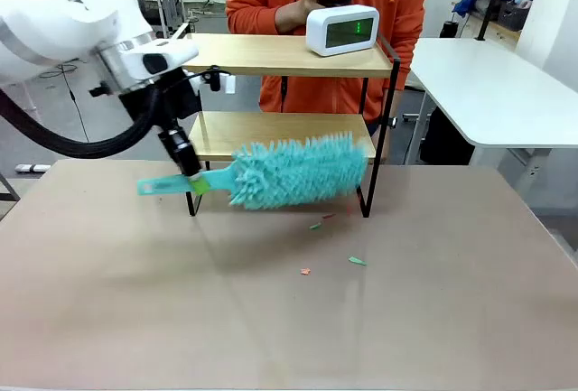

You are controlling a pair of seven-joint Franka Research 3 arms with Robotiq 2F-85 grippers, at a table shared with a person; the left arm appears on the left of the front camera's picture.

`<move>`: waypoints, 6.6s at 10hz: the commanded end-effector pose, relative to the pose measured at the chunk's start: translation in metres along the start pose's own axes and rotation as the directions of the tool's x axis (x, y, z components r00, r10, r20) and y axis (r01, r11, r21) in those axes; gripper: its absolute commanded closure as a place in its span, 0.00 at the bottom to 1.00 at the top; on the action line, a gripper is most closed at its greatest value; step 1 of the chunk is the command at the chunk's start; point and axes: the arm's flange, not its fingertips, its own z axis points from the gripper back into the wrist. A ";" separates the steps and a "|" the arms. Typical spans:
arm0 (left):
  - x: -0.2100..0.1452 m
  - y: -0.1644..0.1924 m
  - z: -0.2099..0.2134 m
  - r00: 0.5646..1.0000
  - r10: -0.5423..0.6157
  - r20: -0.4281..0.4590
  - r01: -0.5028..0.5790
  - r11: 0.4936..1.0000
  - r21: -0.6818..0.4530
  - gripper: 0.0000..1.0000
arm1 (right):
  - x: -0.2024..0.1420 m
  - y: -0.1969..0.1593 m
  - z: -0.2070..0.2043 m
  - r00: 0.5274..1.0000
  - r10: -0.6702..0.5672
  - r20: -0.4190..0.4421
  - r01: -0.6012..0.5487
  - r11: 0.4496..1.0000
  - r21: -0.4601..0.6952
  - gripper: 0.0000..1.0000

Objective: Clean the shelf.
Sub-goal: Clean the remaining tier of the Shelf with the Duster once objects are removed, then hand the Duster back to the human.

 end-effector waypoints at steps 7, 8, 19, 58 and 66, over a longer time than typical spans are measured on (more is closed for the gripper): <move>-0.096 -0.026 0.077 0.970 -0.191 0.148 0.206 0.974 -0.095 0.88 | 0.002 0.001 0.000 1.000 0.026 0.011 -0.026 0.999 0.026 0.00; -0.129 -0.034 0.105 0.960 -0.221 0.172 0.238 0.968 -0.084 0.88 | 0.002 0.001 0.000 1.000 0.026 0.011 -0.026 0.999 0.026 0.00; -0.327 0.039 0.178 0.338 0.716 0.610 -0.659 0.643 -0.390 0.88 | 0.002 0.001 0.000 1.000 0.026 0.011 -0.026 0.999 0.026 0.00; -0.064 -0.073 0.150 0.996 -0.081 -0.035 0.037 0.741 -0.670 0.88 | -0.068 0.327 -0.248 0.609 0.499 -0.617 -0.327 0.866 0.378 0.00; -0.031 -0.046 0.136 0.998 -0.068 0.014 0.057 0.692 -0.719 0.88 | -0.147 0.307 -0.274 0.356 0.529 -0.771 -0.342 0.841 0.419 0.00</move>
